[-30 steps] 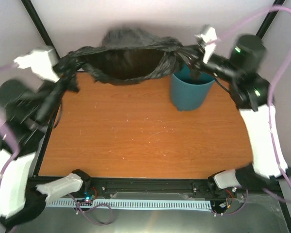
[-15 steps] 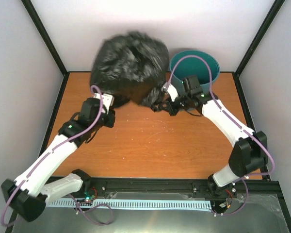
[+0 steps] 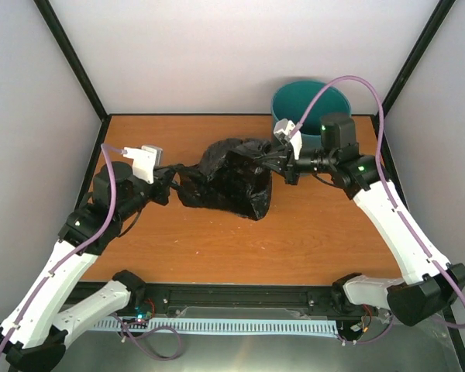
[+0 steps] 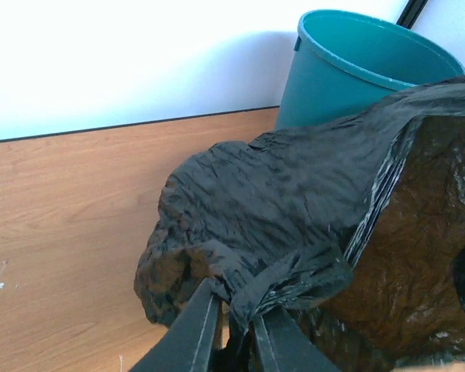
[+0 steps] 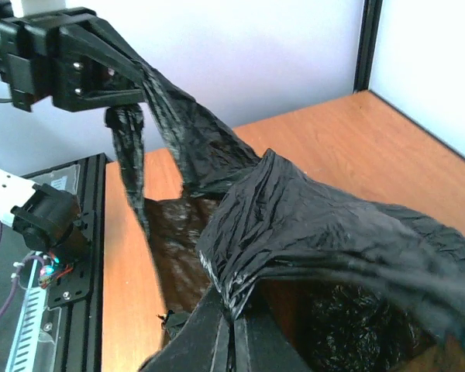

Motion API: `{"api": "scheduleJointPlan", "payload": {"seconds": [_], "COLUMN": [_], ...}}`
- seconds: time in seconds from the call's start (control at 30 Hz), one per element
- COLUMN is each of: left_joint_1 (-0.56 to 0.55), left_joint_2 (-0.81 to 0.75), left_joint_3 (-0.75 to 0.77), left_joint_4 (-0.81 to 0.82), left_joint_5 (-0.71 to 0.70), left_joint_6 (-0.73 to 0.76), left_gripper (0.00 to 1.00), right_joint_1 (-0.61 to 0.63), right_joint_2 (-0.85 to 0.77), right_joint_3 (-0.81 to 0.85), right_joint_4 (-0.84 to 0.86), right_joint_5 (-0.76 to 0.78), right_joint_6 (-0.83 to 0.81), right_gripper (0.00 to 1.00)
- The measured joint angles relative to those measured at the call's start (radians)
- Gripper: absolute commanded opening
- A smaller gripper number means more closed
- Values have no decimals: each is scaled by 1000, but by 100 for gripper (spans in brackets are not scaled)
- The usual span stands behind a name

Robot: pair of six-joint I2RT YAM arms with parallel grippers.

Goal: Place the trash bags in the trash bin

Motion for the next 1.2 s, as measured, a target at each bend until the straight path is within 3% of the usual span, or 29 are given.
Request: {"api": "scheduleJointPlan", "payload": {"seconds": [0.13, 0.2, 0.27, 0.33, 0.4, 0.67, 0.83, 0.97, 1.2], "left_joint_1": [0, 0, 0, 0, 0, 0, 0, -4, -93], "left_joint_2": [-7, -8, -5, -3, -1, 3, 30, 110, 197], "left_joint_3": [0, 5, 23, 50, 89, 277, 326, 239, 66], "left_joint_4": [-20, -29, -41, -59, -76, -84, -45, 27, 76], "left_joint_5": [1, 1, 1, 2, 4, 29, 197, 399, 601], "left_joint_6": [-5, -5, -1, 3, 9, 60, 108, 132, 142], "left_gripper": [19, 35, 64, 78, 84, 85, 71, 68, 81], "right_joint_1": [0, 0, 0, 0, 0, 0, 0, 0, -2], "right_joint_2": [41, 40, 38, 38, 41, 94, 148, 174, 165], "right_joint_3": [-3, -5, -5, -4, 9, 163, 229, 250, 238], "right_joint_4": [2, 9, 21, 23, 14, 2, 1, 0, 4], "right_joint_5": [-7, -15, -28, -32, -32, -31, -32, -31, -29], "right_joint_6": [43, 68, 87, 100, 113, 167, 196, 203, 214], "right_gripper": [3, 3, 3, 3, 3, 3, 3, 3, 3]}}
